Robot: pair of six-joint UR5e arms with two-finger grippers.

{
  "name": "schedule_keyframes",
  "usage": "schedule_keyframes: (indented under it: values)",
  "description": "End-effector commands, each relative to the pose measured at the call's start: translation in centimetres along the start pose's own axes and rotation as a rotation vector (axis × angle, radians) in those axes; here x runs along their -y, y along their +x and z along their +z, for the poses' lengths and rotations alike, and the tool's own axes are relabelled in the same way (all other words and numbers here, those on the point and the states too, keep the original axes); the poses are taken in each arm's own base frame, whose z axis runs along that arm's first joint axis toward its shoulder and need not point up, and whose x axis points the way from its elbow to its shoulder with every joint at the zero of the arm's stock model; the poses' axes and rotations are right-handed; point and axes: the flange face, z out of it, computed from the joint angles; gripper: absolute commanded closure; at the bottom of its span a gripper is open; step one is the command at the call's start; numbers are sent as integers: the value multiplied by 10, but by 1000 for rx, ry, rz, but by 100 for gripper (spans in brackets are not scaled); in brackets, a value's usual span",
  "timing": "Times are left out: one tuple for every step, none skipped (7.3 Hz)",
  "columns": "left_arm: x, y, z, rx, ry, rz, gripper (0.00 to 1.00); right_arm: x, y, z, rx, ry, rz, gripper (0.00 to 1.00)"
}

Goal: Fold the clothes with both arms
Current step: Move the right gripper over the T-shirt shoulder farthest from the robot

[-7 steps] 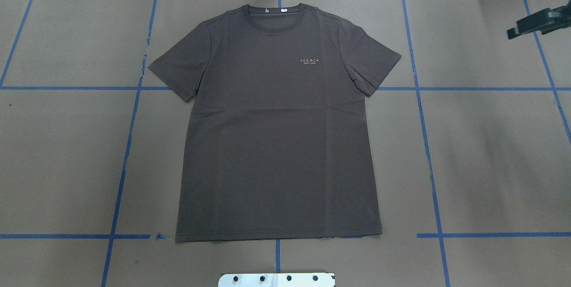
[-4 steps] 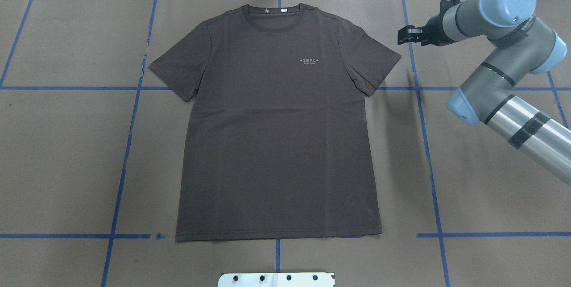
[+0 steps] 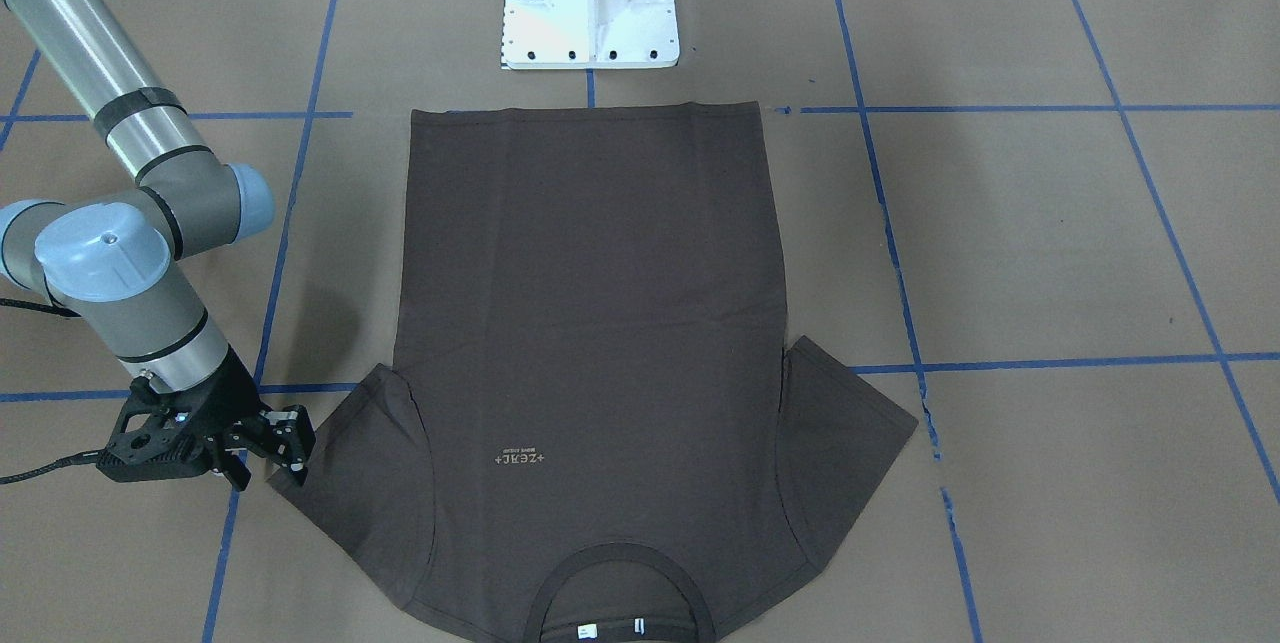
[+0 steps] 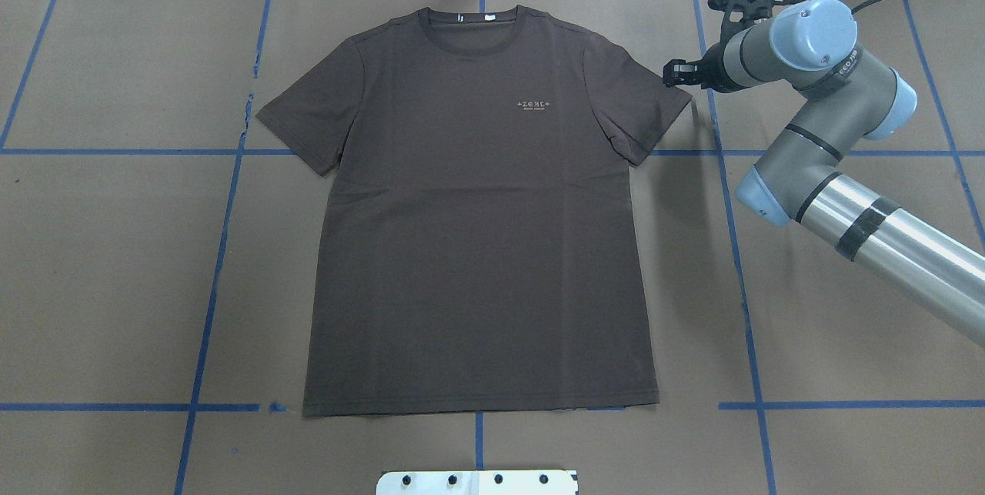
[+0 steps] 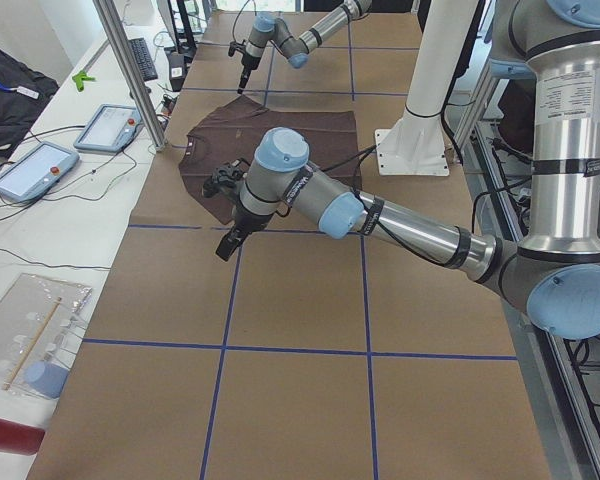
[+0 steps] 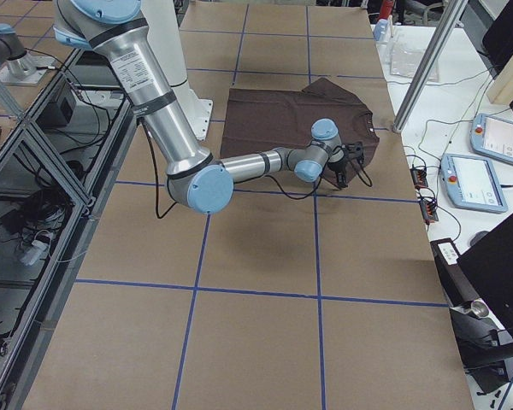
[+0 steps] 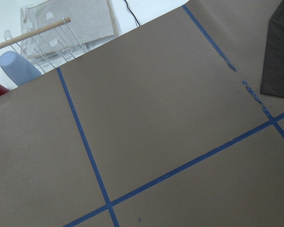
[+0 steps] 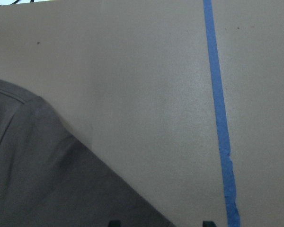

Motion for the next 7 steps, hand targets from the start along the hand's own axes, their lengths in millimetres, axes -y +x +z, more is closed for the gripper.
schedule_keyframes:
  values:
    - [-1,0,0,0,-1,-1,0,-7,0,10,-19,1,-6,37]
    - [-1,-2,2,0,-3,-3,0,-13,-1,15,-29,3,-11,37]
    - [-2,-2,2,0,-5,-4,0,-16,1,16,-32,2,-12,37]
    - [-1,-2,3,0,-5,-4,0,-17,3,17,-36,3,-11,37]
    - [-2,-3,3,0,-6,-5,0,-18,4,17,-38,2,-12,37]
    - [-2,-3,3,0,-6,-2,0,-18,3,18,-41,6,-13,37]
    - [-2,-3,4,0,-7,-3,0,-20,2,19,-41,5,-15,37]
